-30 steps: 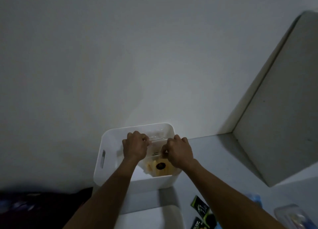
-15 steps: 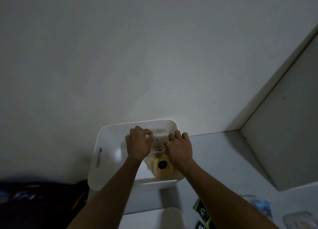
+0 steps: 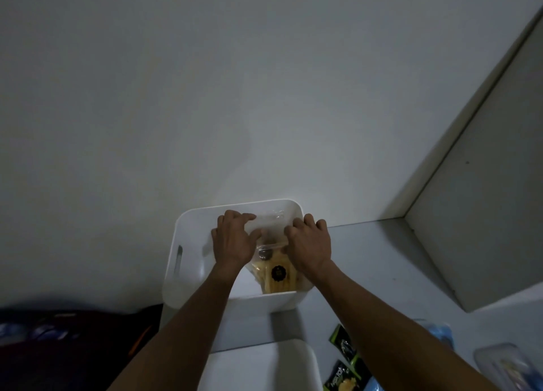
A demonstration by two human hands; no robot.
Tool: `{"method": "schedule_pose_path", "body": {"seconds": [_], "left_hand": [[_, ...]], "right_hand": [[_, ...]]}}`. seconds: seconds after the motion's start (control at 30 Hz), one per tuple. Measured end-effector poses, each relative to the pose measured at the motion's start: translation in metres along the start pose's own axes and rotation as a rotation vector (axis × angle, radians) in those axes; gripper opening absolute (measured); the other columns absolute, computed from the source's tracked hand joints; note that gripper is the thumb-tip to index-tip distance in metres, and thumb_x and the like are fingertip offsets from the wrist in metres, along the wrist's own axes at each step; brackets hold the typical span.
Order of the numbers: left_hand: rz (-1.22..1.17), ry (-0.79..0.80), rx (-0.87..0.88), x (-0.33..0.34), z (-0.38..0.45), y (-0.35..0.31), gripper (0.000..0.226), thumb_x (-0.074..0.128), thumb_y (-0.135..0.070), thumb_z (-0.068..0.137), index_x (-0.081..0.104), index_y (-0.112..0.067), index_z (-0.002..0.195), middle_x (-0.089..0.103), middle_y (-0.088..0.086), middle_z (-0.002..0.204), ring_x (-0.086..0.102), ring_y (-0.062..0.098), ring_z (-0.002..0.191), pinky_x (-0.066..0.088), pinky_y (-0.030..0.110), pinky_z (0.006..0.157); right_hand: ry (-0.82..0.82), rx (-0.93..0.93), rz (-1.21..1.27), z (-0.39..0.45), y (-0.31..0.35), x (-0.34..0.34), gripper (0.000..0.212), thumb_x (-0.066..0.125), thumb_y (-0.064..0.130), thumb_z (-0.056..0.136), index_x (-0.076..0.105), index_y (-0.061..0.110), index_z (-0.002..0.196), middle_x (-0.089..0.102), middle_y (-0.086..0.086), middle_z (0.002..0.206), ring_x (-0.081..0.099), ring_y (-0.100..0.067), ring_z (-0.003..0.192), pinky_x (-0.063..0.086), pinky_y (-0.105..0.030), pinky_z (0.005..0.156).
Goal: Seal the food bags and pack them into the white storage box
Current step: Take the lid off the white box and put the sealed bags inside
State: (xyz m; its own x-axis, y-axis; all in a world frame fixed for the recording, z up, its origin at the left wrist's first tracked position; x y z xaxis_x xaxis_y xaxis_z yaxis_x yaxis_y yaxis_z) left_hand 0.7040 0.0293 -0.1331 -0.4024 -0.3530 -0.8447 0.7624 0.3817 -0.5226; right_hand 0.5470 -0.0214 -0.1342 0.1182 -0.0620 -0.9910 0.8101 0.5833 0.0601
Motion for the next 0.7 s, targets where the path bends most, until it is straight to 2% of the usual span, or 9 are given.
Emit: {"method": "schedule_pose_path", "body": {"seconds": [0.4, 0.6, 0.7], "left_hand": [[-0.14, -0.069, 0.057, -0.08, -0.063, -0.008, 0.038, 0.072, -0.045, 0.082, 0.068, -0.024, 0.114, 0.058, 0.006, 0.125, 0.047, 0.027, 0.122, 0.038, 0.046, 0.098], [-0.207, -0.097, 0.097, -0.093, -0.101, -0.027, 0.041, 0.072, -0.042, 0.083, 0.068, -0.019, 0.116, 0.058, 0.01, 0.125, 0.049, 0.03, 0.121, 0.041, 0.048, 0.1], [-0.233, -0.108, 0.119, -0.091, -0.118, -0.044, 0.039, 0.072, -0.042, 0.082, 0.068, -0.021, 0.115, 0.059, 0.01, 0.122, 0.052, 0.031, 0.118, 0.042, 0.049, 0.099]], "right_hand": [[-0.075, 0.088, 0.012, -0.06, 0.016, -0.074, 0.027, 0.067, 0.032, 0.088, 0.068, 0.021, 0.113, 0.065, -0.003, 0.111, 0.05, -0.024, 0.108, 0.04, -0.04, 0.087], [-0.091, 0.147, 0.108, -0.108, 0.001, -0.105, 0.037, 0.068, 0.033, 0.088, 0.064, 0.021, 0.124, 0.064, -0.005, 0.12, 0.05, -0.027, 0.117, 0.042, -0.044, 0.092], [-0.09, 0.181, 0.183, -0.13, -0.019, -0.118, 0.037, 0.068, 0.034, 0.089, 0.064, 0.022, 0.124, 0.063, -0.005, 0.121, 0.052, -0.027, 0.117, 0.045, -0.043, 0.089]]}}
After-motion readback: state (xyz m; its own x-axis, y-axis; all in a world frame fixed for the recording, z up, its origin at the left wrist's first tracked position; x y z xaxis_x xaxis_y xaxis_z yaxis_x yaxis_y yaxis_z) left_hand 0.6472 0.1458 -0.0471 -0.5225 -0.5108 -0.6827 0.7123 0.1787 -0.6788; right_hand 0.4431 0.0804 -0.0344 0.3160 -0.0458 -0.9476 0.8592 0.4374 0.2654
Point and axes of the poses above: each hand's wrist, its own z-axis towards the middle knuckle, its own x-axis out of the palm, y = z × x, the point moved 3 cm from there along z, towards the middle knuckle
